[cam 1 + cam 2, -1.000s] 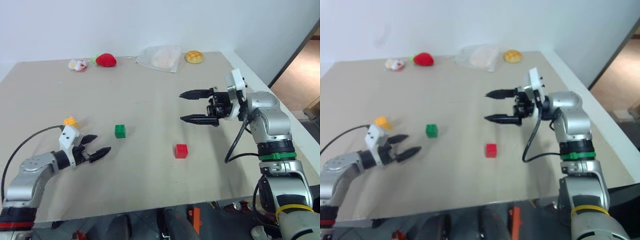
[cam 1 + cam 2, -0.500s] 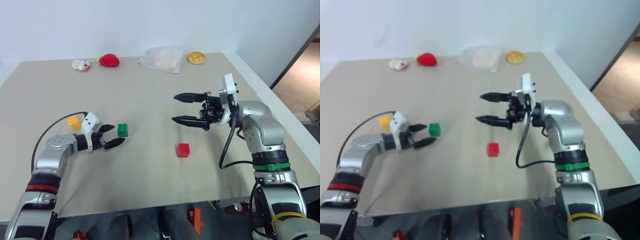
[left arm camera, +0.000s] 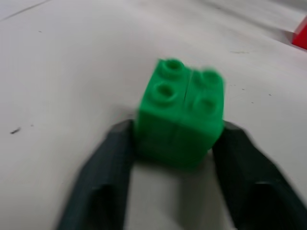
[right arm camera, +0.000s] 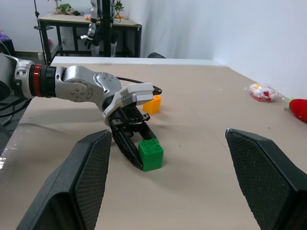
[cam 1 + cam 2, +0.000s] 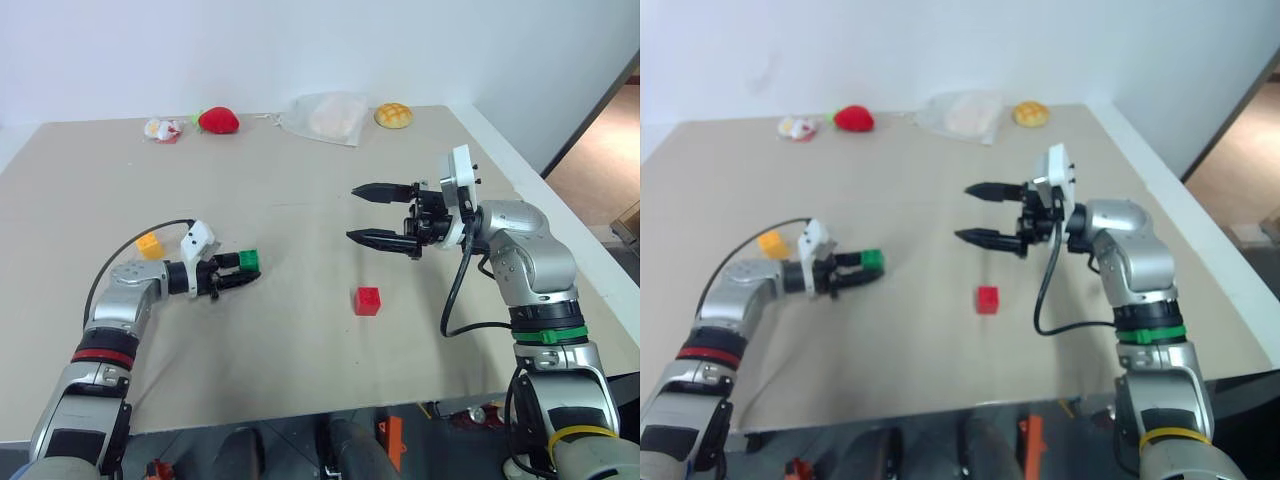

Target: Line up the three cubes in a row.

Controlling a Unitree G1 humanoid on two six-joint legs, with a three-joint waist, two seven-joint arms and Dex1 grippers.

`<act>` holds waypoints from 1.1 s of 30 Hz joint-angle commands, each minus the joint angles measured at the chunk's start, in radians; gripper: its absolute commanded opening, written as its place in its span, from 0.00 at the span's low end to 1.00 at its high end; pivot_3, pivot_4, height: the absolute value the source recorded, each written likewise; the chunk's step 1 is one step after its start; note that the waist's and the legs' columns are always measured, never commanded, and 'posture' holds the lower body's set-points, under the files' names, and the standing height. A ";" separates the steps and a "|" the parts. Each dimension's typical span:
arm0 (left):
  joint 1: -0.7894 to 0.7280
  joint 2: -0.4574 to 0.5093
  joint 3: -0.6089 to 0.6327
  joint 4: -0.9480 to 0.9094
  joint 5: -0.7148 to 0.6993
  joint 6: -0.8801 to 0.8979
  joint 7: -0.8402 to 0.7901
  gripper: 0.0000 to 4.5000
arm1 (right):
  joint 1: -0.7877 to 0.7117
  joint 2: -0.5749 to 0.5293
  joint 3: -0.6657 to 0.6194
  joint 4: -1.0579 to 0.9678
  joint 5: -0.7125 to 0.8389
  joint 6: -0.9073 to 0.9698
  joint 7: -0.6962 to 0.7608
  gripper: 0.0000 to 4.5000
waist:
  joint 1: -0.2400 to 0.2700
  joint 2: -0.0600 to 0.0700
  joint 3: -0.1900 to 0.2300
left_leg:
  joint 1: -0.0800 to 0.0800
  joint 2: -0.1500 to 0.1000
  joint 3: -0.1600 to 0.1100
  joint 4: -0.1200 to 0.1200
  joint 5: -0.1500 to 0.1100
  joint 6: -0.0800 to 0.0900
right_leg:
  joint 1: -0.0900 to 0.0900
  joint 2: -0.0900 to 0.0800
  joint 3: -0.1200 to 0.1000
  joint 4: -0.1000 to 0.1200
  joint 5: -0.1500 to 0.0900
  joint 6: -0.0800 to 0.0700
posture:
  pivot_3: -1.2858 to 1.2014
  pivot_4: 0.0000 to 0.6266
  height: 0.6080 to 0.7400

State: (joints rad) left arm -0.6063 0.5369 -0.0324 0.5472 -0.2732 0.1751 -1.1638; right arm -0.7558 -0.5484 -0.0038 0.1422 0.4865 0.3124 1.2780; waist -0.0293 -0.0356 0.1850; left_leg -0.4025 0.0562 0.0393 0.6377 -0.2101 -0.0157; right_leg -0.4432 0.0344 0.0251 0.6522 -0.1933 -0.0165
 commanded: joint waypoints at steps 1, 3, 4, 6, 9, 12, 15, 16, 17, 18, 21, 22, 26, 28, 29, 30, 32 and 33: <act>0.001 0.016 -0.012 -0.023 0.014 0.005 -0.031 0.29 | -0.009 -0.006 -0.018 -0.030 0.013 -0.006 -0.007 0.87 | 0.000 0.000 0.000 | 0.000 0.000 0.000 0.000 0.000 0.000 | 0.000 0.000 0.000 0.000 0.000 0.000 | 0.52 0.24 1.00; 0.000 0.018 -0.022 -0.041 0.019 0.009 -0.043 0.29 | -0.014 -0.004 -0.014 -0.022 0.009 -0.010 -0.007 0.87 | 0.000 0.000 0.000 | 0.000 0.000 0.000 0.000 0.000 0.000 | 0.000 0.000 0.000 0.000 0.000 0.000 | 0.52 0.24 1.00; -0.001 0.017 -0.029 -0.053 0.021 0.011 -0.050 0.29 | -0.017 -0.003 -0.013 -0.018 0.007 -0.012 -0.007 0.87 | 0.000 0.000 0.000 | 0.000 0.000 0.000 0.000 0.000 0.000 | 0.000 0.000 0.000 0.000 0.000 0.000 | 0.52 0.24 1.00; -0.002 0.007 -0.045 -0.088 0.025 0.017 -0.056 0.29 | -0.019 -0.002 -0.011 -0.013 0.006 -0.015 -0.006 0.87 | 0.000 0.000 0.000 | 0.000 0.000 0.000 0.000 0.000 0.000 | 0.000 0.000 0.000 0.000 0.000 0.000 | 0.52 0.24 1.00; 0.008 -0.017 -0.082 -0.173 0.023 0.038 -0.071 0.29 | -0.021 -0.002 -0.009 -0.011 0.004 -0.016 -0.005 0.87 | 0.004 0.000 0.000 | 0.000 -0.001 0.000 0.000 0.000 0.000 | 0.000 -0.001 0.000 0.000 0.000 0.000 | 0.52 0.24 1.00; 0.036 -0.031 -0.138 -0.271 0.025 0.053 -0.101 0.29 | -0.016 -0.008 -0.011 -0.015 0.006 -0.014 -0.003 0.87 | 0.004 0.000 0.000 | -0.001 -0.001 0.000 0.000 0.000 0.000 | 0.000 -0.001 0.001 0.000 0.000 0.000 | 0.52 0.24 1.00; 0.050 -0.039 -0.176 -0.313 0.034 0.057 -0.114 0.29 | -0.008 -0.017 -0.015 -0.020 0.006 -0.011 -0.002 0.87 | 0.004 0.000 0.000 | -0.001 -0.001 0.000 0.000 0.000 0.000 | 0.000 -0.001 0.001 0.000 0.000 0.000 | 0.52 0.24 1.00; 0.050 -0.043 -0.184 -0.312 0.037 0.056 -0.114 0.29 | -0.004 -0.020 -0.017 -0.023 0.006 -0.010 -0.004 0.87 | 0.004 0.000 0.000 | -0.001 -0.001 -0.001 0.000 0.000 0.000 | 0.000 -0.001 0.001 0.000 0.000 0.000 | 0.52 0.24 1.00; 0.050 -0.046 -0.190 -0.311 0.039 0.056 -0.114 0.29 | -0.002 -0.022 -0.018 -0.025 0.006 -0.009 -0.005 0.87 | 0.004 0.000 0.000 | -0.001 -0.001 -0.001 0.000 0.000 0.000 | 0.000 0.000 0.001 0.000 0.000 0.000 | 0.52 0.24 1.00; 0.047 -0.054 -0.199 -0.301 0.045 0.049 -0.113 0.29 | 0.004 -0.024 -0.020 -0.030 0.007 -0.007 -0.008 0.87 | 0.004 0.000 0.000 | 0.000 -0.001 -0.001 0.000 0.000 0.000 | 0.000 0.000 0.001 0.000 0.000 0.000 | 0.52 0.24 1.00; 0.035 -0.077 -0.220 -0.274 0.060 0.031 -0.109 0.29 | 0.020 -0.031 -0.027 -0.047 0.016 0.000 -0.017 0.87 | 0.005 0.000 0.000 | 0.000 -0.001 -0.001 0.000 0.001 0.001 | 0.000 0.000 0.002 0.000 0.000 0.000 | 0.52 0.24 1.00; 0.032 -0.084 -0.224 -0.268 0.063 0.028 -0.110 0.29 | 0.024 -0.032 -0.027 -0.051 0.016 0.000 -0.021 0.87 | 0.005 0.000 0.000 | 0.000 -0.001 -0.002 0.000 0.001 0.001 | 0.000 0.000 0.002 0.000 0.000 0.000 | 0.52 0.24 1.00; 0.016 -0.106 -0.227 -0.235 0.079 0.011 -0.109 0.29 | 0.036 -0.037 -0.030 -0.062 0.018 0.003 -0.030 0.87 | 0.006 0.001 0.000 | 0.000 -0.002 -0.001 0.001 0.001 0.001 | 0.001 -0.001 0.002 0.000 0.000 0.000 | 0.52 0.24 1.00; 0.006 -0.114 -0.226 -0.205 0.089 -0.007 -0.110 0.29 | 0.045 -0.042 -0.032 -0.066 0.017 0.004 -0.032 0.87 | 0.006 0.001 0.000 | 0.000 -0.003 -0.001 0.001 0.001 0.001 | 0.001 -0.002 0.002 0.000 0.001 0.001 | 0.52 0.24 1.00; 0.003 -0.117 -0.226 -0.194 0.094 -0.018 -0.108 0.29 | 0.055 -0.049 -0.030 -0.068 0.012 0.004 -0.031 0.87 | 0.007 0.001 0.000 | 0.000 -0.004 -0.001 0.002 0.001 0.001 | 0.001 -0.002 0.002 0.000 0.001 0.001 | 0.52 0.24 1.00; -0.001 -0.121 -0.226 -0.185 0.097 -0.025 -0.107 0.29 | 0.075 -0.065 -0.023 -0.069 -0.001 -0.004 -0.020 0.87 | 0.008 0.001 0.000 | 0.000 -0.005 -0.001 0.002 0.001 0.001 | 0.002 -0.002 0.001 0.000 0.001 0.002 | 0.52 0.24 1.00; -0.004 -0.126 -0.227 -0.180 0.099 -0.031 -0.105 0.29 | 0.107 -0.092 -0.013 -0.076 -0.017 -0.017 -0.001 0.87 | 0.011 0.000 -0.001 | -0.001 -0.006 -0.002 0.002 0.001 0.002 | 0.002 -0.003 0.002 0.000 0.001 0.002 | 0.52 0.24 1.00; -0.005 -0.130 -0.227 -0.177 0.101 -0.036 -0.105 0.29 | 0.131 -0.114 -0.005 -0.079 -0.030 -0.028 0.016 0.87 | 0.010 0.000 0.000 | -0.001 -0.007 -0.002 0.003 0.001 0.002 | 0.003 -0.004 0.002 0.000 0.001 0.003 | 0.52 0.24 1.00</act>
State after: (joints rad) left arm -0.5967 0.4116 -0.2484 0.3585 -0.1883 0.1503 -1.2747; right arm -0.6361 -0.6329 -0.0023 0.0986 0.4651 0.3092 1.2687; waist -0.0193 -0.0352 0.1845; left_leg -0.4033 0.0486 0.0380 0.6407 -0.2091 -0.0141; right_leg -0.4407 0.0301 0.0287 0.6524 -0.1921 -0.0123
